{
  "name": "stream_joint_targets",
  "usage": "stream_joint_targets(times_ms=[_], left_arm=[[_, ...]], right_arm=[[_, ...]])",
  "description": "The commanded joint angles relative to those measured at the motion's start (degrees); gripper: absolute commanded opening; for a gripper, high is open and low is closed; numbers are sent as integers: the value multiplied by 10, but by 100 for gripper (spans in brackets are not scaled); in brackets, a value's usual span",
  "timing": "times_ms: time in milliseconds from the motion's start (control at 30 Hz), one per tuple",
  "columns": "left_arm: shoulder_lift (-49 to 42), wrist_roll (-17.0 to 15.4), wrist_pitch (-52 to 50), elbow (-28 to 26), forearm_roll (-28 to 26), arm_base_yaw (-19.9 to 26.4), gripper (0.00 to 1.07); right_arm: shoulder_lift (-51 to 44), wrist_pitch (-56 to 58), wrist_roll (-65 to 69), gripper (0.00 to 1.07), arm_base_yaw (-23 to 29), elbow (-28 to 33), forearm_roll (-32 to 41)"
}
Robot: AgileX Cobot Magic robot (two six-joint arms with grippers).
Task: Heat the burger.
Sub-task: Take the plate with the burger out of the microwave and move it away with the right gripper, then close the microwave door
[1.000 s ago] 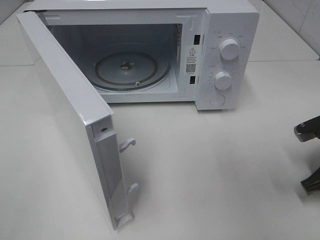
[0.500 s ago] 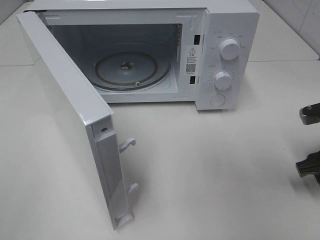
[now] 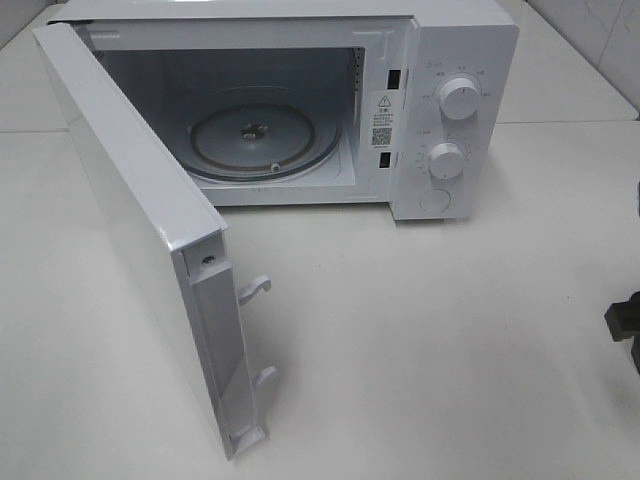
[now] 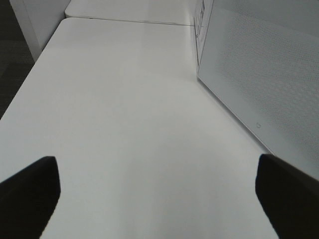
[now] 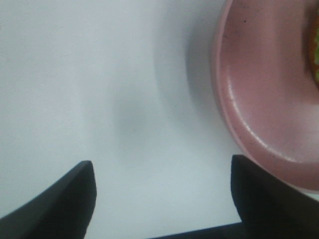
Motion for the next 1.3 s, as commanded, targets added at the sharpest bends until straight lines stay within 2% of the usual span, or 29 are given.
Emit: stream_joint_targets(times_ms=[33, 533, 667, 867, 1100, 1300], left_arm=[[-1, -1, -9, 2, -1, -1, 101], [-1, -1, -9, 2, -1, -1, 101], [-1, -1, -9, 2, -1, -1, 101], [-1, -1, -9, 2, -1, -1, 101], [-1, -1, -9, 2, -1, -1, 101], [-1, -1, -9, 2, -1, -1, 101]], right_arm=[[-70, 36, -44, 76, -2, -2, 54], [-328, 99, -45, 76, -2, 1, 26], [-432, 136, -60, 76, -2, 1, 26], [-513, 196, -99, 76, -2, 1, 26], [-568, 165, -105, 76, -2, 1, 34], [-644, 126, -125, 76, -2, 24, 71]])
